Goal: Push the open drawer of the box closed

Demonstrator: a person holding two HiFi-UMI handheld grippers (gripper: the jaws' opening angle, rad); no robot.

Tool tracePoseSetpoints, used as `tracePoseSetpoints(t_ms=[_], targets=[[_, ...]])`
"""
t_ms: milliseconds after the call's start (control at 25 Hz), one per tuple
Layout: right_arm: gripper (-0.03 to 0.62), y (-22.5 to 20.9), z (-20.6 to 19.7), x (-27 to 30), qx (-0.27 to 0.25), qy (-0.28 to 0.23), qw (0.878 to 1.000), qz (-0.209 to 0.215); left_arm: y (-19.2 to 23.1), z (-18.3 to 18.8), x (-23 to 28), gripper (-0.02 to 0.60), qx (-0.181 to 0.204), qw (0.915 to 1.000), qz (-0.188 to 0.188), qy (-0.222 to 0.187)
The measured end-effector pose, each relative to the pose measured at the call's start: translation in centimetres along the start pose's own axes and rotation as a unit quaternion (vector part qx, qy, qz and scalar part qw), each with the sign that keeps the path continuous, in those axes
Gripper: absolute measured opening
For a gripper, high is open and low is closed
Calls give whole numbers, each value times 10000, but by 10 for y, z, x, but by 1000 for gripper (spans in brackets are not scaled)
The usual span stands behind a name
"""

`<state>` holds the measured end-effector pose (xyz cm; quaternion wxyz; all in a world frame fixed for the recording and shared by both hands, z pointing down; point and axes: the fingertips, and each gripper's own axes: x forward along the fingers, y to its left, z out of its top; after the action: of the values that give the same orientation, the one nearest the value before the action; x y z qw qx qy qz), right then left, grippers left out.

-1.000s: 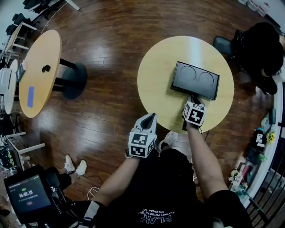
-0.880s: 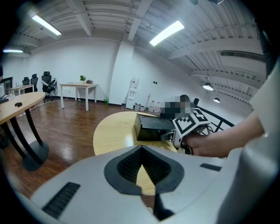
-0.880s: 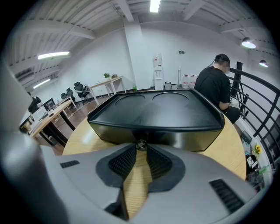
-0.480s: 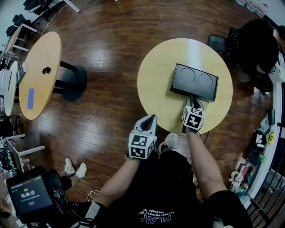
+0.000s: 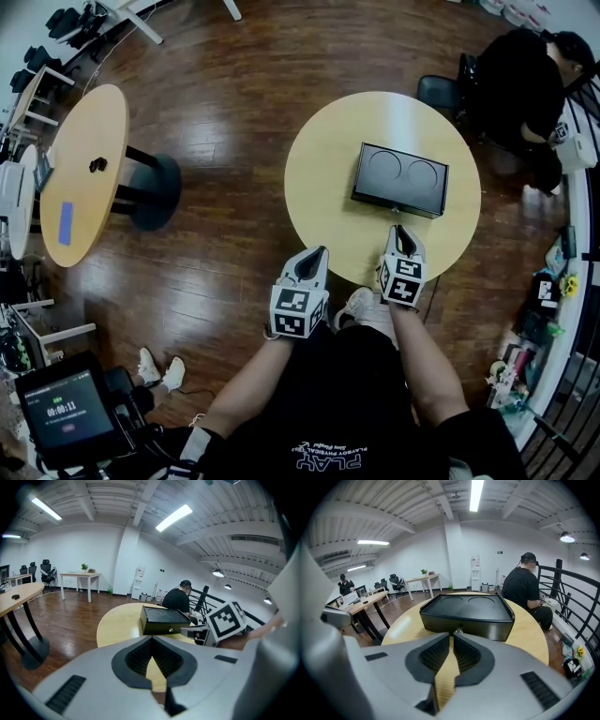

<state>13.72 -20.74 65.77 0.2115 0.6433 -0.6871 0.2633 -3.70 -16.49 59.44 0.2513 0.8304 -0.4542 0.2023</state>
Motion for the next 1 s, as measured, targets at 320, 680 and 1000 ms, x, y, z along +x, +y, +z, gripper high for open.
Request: tracePoseSetpoints(t_ms=[320,680,1000], targets=[[6,17,19,-45,-113,-478,9987,155,-17,14,2,-3,305,9991,-267,-100],[6,42,39,-99,-505,-1010,9925,477,-33,49,-3,-3,800,9955,-355,-353],[6,26,41,-132,-281,-1146,9930,111,-43,70,-23,-3,1043,9913,-431,-674]])
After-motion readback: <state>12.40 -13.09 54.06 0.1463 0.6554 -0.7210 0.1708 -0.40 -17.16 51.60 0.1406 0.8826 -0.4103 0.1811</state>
